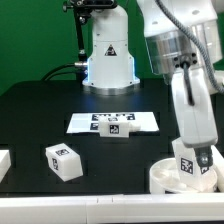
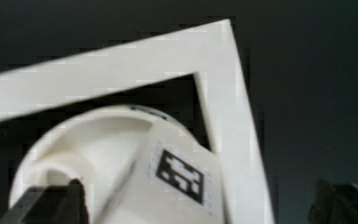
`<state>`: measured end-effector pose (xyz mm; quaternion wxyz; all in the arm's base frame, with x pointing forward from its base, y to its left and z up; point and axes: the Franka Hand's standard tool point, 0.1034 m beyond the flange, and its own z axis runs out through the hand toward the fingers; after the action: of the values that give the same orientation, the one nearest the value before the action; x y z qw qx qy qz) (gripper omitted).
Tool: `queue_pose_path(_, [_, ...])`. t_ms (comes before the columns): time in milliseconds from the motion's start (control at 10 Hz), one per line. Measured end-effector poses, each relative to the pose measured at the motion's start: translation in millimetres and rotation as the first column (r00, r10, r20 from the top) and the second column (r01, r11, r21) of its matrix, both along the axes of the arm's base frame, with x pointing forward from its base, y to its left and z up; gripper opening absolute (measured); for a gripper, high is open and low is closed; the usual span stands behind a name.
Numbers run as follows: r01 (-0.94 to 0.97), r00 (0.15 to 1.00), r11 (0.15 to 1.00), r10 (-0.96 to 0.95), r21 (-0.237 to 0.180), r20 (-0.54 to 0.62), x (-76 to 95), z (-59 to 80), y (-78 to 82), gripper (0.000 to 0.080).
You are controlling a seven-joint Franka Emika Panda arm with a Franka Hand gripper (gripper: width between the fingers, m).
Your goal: Assemble stool
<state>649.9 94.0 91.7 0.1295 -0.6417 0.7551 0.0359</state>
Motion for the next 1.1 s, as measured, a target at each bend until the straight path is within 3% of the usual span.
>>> queue_pose_path(200, [-0.282, 0.959, 0.959, 0.282, -0.012, 0.005, -5.0, 14.8, 9.9, 0.0648])
queue_pose_path(500, [-0.445, 0.893, 0.894, 0.447, -0.058, 0.043, -3.6, 11.5, 6.5, 0.0649])
queue_pose_path(700, [-0.681, 0.727, 0.725, 0.687, -0.103, 0.026, -6.0, 17.8, 9.6, 0.0649])
queue_pose_path(900, [-0.904, 0.384, 0.385, 0.922, -0.188, 0.039, -4.7, 18.1, 7.9, 0.0649])
queue_pose_path(1000, [-0.938, 0.284, 0.286, 0.958, -0.197, 0.039, -7.1, 11.9, 5.7, 0.0649])
queue_pose_path(1100, [-0.948, 0.239, 0.241, 0.970, -0.205, 0.036, -7.2, 10.7, 3.9, 0.0649])
